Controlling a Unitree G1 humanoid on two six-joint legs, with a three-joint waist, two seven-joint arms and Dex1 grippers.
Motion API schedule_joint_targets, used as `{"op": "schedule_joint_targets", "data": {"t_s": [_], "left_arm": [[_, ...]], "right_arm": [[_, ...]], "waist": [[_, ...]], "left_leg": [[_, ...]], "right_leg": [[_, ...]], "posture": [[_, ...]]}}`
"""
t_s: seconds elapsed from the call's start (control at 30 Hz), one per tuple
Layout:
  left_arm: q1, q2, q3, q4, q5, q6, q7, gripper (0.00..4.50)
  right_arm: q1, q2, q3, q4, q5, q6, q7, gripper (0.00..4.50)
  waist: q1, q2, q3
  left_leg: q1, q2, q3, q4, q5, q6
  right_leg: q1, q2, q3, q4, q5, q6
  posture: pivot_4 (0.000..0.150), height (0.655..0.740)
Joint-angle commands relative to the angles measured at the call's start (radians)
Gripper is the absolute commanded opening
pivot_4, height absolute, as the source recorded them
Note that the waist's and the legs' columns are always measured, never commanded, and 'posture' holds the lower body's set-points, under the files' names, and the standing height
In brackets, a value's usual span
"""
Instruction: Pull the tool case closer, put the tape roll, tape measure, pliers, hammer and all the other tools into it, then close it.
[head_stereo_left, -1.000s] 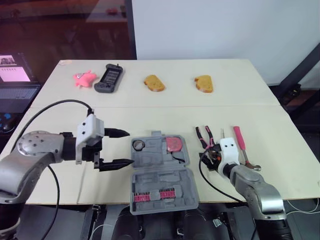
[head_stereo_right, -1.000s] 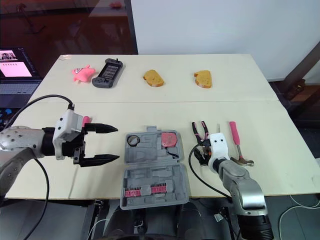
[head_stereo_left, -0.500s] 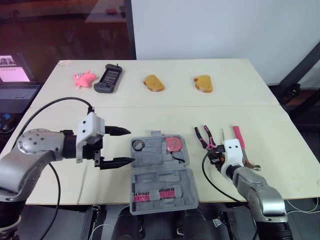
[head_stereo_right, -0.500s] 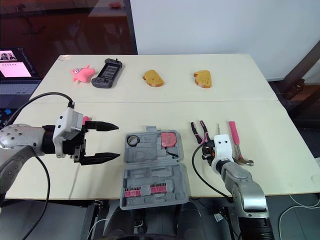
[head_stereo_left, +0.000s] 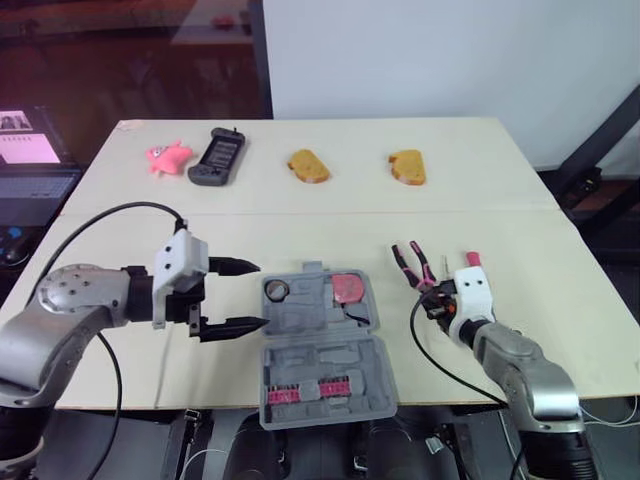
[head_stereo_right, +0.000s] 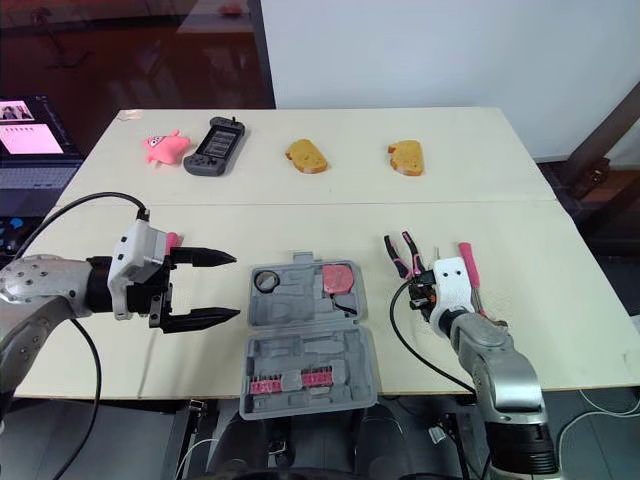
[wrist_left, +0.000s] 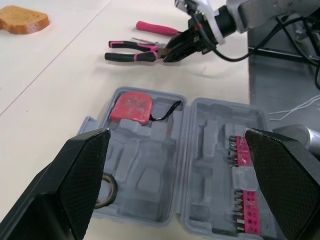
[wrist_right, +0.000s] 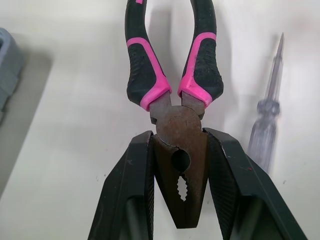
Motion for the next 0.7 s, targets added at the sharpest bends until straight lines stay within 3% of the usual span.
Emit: {"op": "schedule_joint_targets", "data": {"t_s": [0.03, 0.2, 0.4, 0.7], "left_arm": [[0.005, -0.003, 0.014, -0.016, 0.002, -0.025, 0.003, 4.50], [0.010, -0.002, 0.015, -0.016, 0.005, -0.028, 0.003, 4.50], [0.007, 0.002, 0.017, -0.009, 0.008, -0.031, -0.004, 4.50], [0.001, 0.001, 0.014, 0.000, 0.014, -0.039, -0.008, 4.50]], "right_arm": [[0.004, -0.007, 0.041, -0.009, -0.006, -0.004, 0.030, 0.95], [0.009, 0.005, 0.066, -0.001, -0.024, -0.020, 0.026, 0.95], [0.008, 0.006, 0.047, 0.007, -0.037, -0.044, 0.021, 3.78], [0.009, 0.019, 0.029, 0.019, -0.042, -0.061, 0.010, 3.78]], "waist": [[-0.001, 0.000, 0.000], [-0.003, 0.000, 0.000], [-0.001, 0.000, 0.000], [0.000, 0.000, 0.000]], "left_leg": [[0.000, 0.000, 0.000, 0.000, 0.000, 0.000], [0.000, 0.000, 0.000, 0.000, 0.000, 0.000], [0.000, 0.000, 0.000, 0.000, 0.000, 0.000], [0.000, 0.000, 0.000, 0.000, 0.000, 0.000]], "right_leg": [[0.000, 0.000, 0.000, 0.000, 0.000, 0.000], [0.000, 0.000, 0.000, 0.000, 0.000, 0.000], [0.000, 0.000, 0.000, 0.000, 0.000, 0.000], [0.000, 0.000, 0.000, 0.000, 0.000, 0.000]], "posture": [[0.150, 0.7188], [0.150, 0.7188], [0.150, 0.7188], [0.150, 0.7188]]}}
